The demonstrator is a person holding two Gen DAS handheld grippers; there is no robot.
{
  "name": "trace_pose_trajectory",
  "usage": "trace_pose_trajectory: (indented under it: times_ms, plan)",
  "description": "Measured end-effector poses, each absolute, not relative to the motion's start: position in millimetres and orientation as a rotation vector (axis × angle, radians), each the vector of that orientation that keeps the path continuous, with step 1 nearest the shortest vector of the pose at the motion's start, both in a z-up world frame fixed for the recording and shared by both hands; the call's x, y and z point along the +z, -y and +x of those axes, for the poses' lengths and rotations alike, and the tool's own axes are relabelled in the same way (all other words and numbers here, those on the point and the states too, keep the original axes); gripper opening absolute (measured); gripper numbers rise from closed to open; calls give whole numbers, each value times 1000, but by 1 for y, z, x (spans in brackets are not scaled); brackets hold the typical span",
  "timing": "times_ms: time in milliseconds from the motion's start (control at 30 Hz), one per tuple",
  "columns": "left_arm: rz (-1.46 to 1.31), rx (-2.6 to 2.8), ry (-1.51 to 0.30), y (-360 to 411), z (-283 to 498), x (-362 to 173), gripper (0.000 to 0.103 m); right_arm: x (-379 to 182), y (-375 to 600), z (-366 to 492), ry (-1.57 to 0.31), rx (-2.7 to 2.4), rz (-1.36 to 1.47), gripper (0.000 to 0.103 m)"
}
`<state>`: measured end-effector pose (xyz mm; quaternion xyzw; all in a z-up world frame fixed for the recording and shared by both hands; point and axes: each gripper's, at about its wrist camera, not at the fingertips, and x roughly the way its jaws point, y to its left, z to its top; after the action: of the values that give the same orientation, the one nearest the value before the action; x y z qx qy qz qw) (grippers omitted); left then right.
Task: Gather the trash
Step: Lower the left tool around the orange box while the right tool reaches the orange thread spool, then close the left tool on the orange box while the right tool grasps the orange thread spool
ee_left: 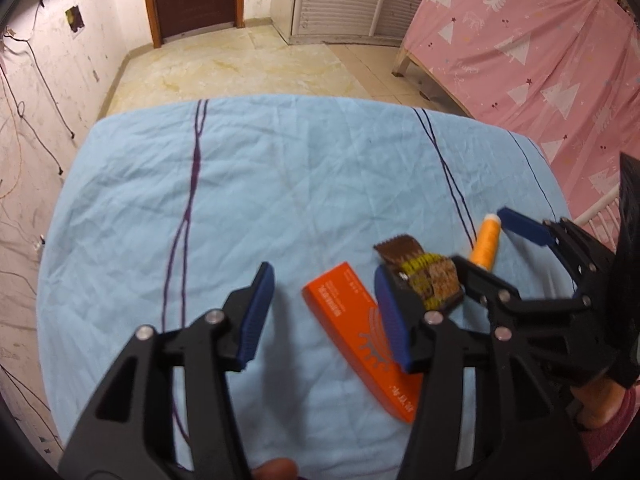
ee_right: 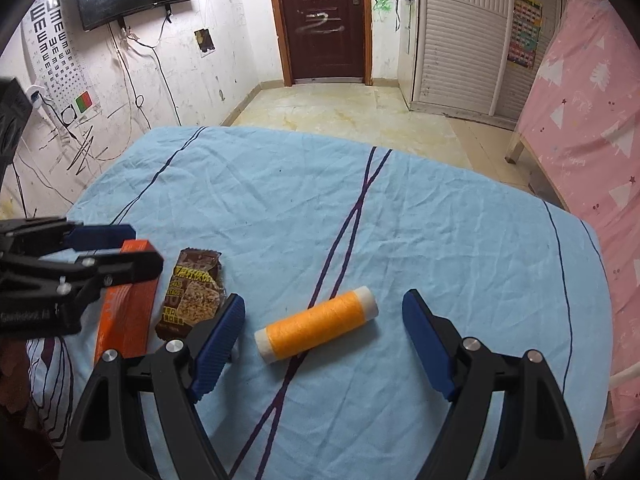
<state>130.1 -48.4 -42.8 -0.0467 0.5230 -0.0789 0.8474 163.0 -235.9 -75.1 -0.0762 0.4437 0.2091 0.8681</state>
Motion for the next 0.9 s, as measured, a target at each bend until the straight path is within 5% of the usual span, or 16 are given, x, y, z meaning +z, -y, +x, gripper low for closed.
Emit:
trace_pose_trajectory:
  times_ms: [200, 467, 700, 800, 900]
  plan:
    - [-110, -180, -1100, 53, 111, -39, 54, -74, 238, 163, -915, 434, -158, 74]
    - [-82, -155, -1115, 66, 103, -42, 54, -73, 238, 159, -898, 423, -180, 51]
    - [-66, -133, -1121, 72, 104, -48, 54, -70, 244, 154, -884, 431, -167, 51]
    - [-58, -122, -1111, 76, 102, -48, 44, -67, 248, 152, -874, 433, -152, 51]
    - [-41, -116, -1100, 80, 100, -46, 22, -62, 257, 149, -857, 432, -131, 51]
